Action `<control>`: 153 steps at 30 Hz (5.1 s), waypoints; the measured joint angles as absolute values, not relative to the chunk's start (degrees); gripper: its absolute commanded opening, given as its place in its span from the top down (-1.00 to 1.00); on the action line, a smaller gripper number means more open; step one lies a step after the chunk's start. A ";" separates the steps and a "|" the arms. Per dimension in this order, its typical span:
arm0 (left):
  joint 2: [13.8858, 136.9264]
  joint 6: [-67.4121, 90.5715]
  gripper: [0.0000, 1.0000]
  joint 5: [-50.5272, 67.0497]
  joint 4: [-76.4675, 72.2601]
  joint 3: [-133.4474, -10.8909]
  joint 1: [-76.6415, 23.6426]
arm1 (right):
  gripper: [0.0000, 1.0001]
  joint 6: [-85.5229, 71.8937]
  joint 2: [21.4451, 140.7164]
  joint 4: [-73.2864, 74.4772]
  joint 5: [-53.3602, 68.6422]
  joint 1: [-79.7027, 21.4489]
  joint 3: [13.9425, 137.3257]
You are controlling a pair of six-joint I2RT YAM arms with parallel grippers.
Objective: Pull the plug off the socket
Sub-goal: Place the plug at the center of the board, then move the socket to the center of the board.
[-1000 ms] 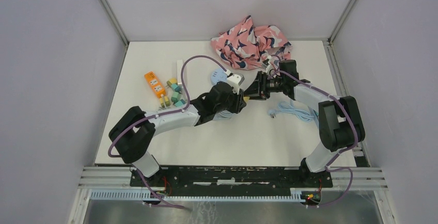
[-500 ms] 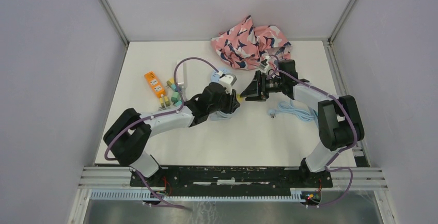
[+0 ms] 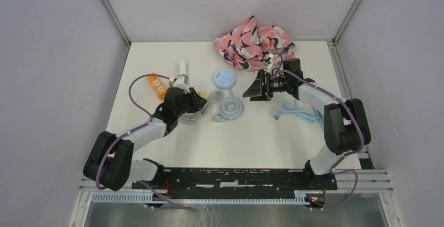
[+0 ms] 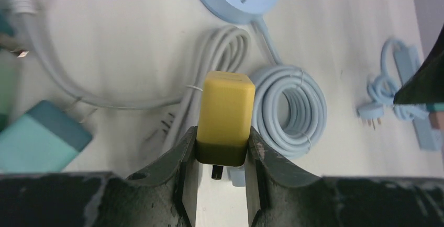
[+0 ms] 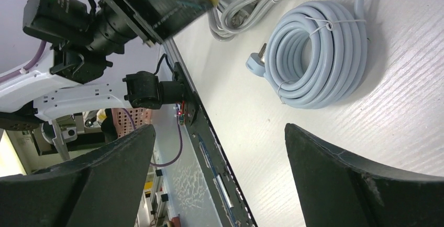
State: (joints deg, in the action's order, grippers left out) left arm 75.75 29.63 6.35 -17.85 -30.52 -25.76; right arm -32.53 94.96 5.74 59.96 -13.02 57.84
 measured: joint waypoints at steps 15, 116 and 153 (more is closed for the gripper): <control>71.11 48.45 0.93 -1.45 -7.94 -32.42 -7.53 | -0.99 -30.59 94.94 8.25 59.99 -12.95 58.17; 52.84 11.00 -0.99 28.34 13.61 -45.32 -11.86 | -0.34 40.40 103.00 53.08 -0.67 -5.93 69.65; 52.90 10.96 -0.99 27.22 13.67 -45.32 -11.86 | 0.79 44.01 107.11 72.25 29.82 -19.38 77.76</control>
